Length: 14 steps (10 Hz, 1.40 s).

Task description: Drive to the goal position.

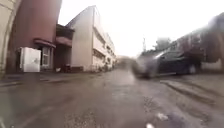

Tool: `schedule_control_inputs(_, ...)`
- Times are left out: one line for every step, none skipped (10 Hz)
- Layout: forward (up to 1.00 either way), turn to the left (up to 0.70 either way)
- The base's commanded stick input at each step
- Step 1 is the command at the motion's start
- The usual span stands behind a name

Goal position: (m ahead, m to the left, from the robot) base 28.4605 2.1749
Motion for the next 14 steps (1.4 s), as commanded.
schedule_control_inputs(0.5, 0.08)
schedule_control_inputs(0.5, 0.08)
schedule_control_inputs(0.5, 0.08)
schedule_control_inputs(0.5, 0.08)
schedule_control_inputs(0.5, 0.08)
schedule_control_inputs(0.5, 0.08)
schedule_control_inputs(0.5, 0.08)
schedule_control_inputs(0.5, 0.08)
schedule_control_inputs(0.5, 0.08)
schedule_control_inputs(0.5, 0.08)
schedule_control_inputs(0.5, 0.08)
schedule_control_inputs(0.5, 0.08)
schedule_control_inputs(0.5, 0.08)
schedule_control_inputs(0.5, 0.08)
